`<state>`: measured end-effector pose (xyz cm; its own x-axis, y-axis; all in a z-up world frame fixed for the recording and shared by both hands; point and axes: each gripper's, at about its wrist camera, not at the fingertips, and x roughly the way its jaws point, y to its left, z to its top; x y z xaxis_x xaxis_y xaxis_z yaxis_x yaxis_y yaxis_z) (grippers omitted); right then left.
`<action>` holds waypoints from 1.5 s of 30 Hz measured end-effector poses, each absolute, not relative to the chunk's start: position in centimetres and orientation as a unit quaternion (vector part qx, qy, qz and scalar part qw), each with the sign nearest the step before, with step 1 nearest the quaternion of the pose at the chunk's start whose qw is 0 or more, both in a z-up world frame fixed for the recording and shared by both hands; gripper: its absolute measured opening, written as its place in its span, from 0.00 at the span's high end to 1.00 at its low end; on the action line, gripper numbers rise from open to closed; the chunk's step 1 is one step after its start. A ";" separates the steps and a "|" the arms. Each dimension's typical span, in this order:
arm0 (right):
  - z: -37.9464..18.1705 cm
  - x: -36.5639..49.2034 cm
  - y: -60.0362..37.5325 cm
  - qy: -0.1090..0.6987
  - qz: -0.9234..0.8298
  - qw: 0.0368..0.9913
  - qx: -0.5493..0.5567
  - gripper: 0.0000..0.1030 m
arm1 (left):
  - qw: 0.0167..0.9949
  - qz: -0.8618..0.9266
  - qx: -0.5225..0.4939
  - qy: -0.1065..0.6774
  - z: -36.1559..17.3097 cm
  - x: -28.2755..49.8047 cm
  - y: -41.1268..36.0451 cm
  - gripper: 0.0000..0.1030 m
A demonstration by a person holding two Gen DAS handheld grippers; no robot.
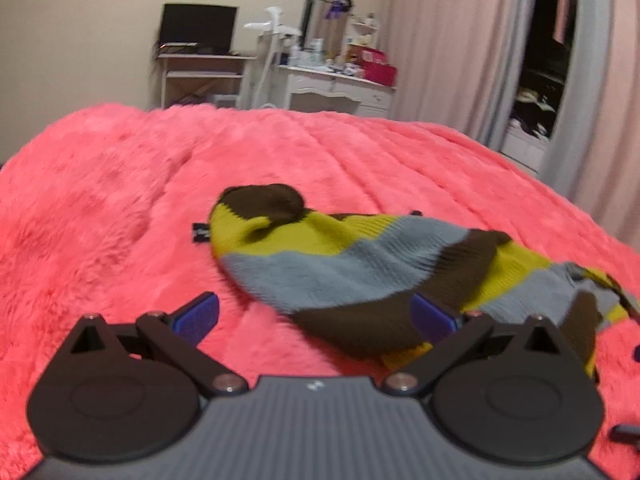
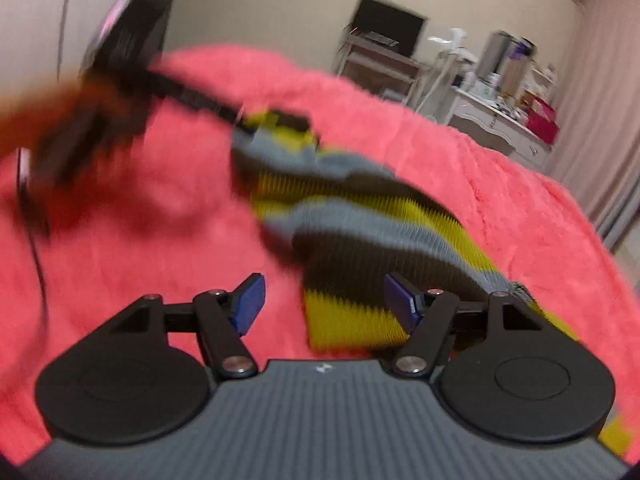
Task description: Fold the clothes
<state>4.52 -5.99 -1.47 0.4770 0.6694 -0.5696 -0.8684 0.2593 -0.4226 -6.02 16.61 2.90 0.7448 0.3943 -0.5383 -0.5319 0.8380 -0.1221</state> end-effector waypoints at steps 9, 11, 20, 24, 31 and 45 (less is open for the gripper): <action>-8.0 4.0 0.5 0.085 0.446 0.735 -0.503 0.33 | 0.923 0.232 -0.077 0.297 1.4 -4.5 14.7 0.00; -9.4 4.2 1.1 0.055 0.427 0.724 -0.540 0.33 | 0.923 0.228 -0.063 0.305 1.1 -4.3 14.4 0.00; -1.8 11.1 -1.1 0.138 0.402 0.872 -0.243 0.86 | 0.936 0.210 -0.058 0.275 1.7 -4.7 14.4 0.00; 1.2 14.6 -4.5 0.225 0.479 0.848 0.025 0.88 | 0.942 0.195 -0.035 0.269 1.8 -4.4 13.1 0.00; 6.3 12.2 -7.8 0.182 0.588 0.756 0.221 0.88 | 0.967 0.128 -0.037 0.216 2.7 -5.1 12.0 0.00; 0.3 11.6 -8.4 0.290 0.427 0.855 -0.053 0.40 | 0.935 0.183 -0.086 0.292 1.0 -3.6 14.4 0.00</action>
